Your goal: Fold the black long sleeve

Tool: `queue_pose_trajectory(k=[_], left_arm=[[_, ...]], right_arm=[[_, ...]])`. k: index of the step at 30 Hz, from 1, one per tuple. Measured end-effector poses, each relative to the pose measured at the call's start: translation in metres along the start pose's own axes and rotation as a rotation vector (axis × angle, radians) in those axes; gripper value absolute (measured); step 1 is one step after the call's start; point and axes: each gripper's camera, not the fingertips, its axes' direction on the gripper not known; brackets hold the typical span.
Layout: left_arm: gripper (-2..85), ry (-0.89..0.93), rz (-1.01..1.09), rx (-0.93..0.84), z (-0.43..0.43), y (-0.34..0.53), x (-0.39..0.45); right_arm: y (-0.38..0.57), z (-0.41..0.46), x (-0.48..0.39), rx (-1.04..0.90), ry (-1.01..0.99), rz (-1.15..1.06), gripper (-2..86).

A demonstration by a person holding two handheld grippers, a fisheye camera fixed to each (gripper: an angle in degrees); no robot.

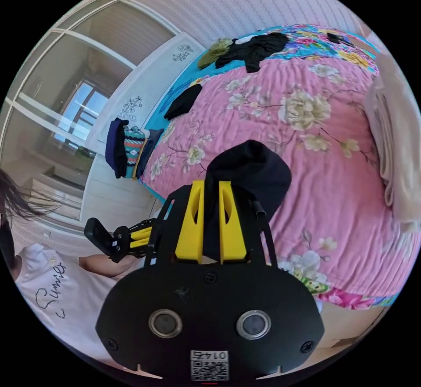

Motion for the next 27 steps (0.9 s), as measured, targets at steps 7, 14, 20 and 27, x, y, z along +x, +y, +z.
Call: queue_pose_trajectory(k=[7,14,20,27], left_arm=[[5.3,-0.048,-0.246,-0.187,0.002,0.025,-0.078],[9.1,-0.019,-0.261,-0.108,0.002,0.007,-0.100],[2.9,0.041,-0.187,-0.200,0.043,-0.034,-0.109],[-0.4,0.130,-0.210,-0.181,0.004,-0.028,-0.109]], right_arm=[[-0.085,0.077,-0.083,-0.121,0.054,-0.183,6.5],[-0.146,0.052,-0.111,-0.037,0.252,-0.227,7.9],[-0.198,0.085,-0.127,-0.149,0.301,-0.210,8.7],[-0.262,0.144,-0.182,-0.345,0.343,-0.390,3.8]])
